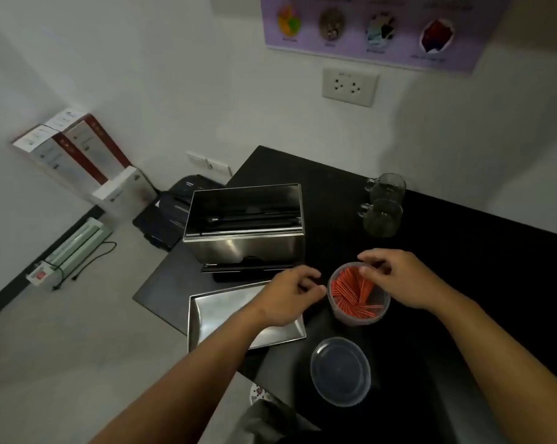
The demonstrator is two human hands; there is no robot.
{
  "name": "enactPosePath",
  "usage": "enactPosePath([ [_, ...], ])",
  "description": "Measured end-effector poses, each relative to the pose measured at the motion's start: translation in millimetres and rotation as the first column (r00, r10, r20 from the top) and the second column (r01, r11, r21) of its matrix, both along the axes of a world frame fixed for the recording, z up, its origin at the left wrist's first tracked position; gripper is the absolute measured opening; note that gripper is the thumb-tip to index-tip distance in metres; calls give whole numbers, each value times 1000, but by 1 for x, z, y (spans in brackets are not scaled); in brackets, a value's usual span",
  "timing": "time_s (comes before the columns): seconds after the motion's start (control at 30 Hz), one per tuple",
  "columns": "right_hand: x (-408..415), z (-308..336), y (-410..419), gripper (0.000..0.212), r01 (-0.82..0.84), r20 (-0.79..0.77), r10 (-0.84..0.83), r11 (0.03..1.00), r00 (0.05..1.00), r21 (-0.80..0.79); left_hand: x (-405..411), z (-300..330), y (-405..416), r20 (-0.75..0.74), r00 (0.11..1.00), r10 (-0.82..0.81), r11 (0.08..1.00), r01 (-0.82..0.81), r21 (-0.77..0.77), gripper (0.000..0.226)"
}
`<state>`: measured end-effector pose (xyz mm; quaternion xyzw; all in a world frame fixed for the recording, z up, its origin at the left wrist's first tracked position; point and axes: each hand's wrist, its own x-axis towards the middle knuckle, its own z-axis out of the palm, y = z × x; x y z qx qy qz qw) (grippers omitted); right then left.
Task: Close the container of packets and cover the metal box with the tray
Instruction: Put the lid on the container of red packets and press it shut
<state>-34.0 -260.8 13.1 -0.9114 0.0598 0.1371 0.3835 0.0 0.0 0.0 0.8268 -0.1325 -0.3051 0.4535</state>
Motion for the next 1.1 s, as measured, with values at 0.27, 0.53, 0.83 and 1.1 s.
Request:
enactPosePath([
  [0.27, -9, -16, 5, 20, 115, -17, -114, 987, 993, 111, -10, -11, -17, 25, 999, -25, 1000, 25, -12, 35],
  [0.53, -7, -1, 20, 16, 187, -23, -194, 896, 981, 403, -34, 5, -3, 117, 989, 89, 971, -60, -231, 51],
  [0.83, -18, 21, 77, 19, 161, -65, -150, 814, 987, 559, -53, 8, 33, 161, 961, 226, 886, -134, -444, 94],
  [1.1, -29, -9, 87, 29, 56, -104, -22, 939, 994, 340, -66, -3, 80, 200, 921, 335, 894, -244, -374, 92],
])
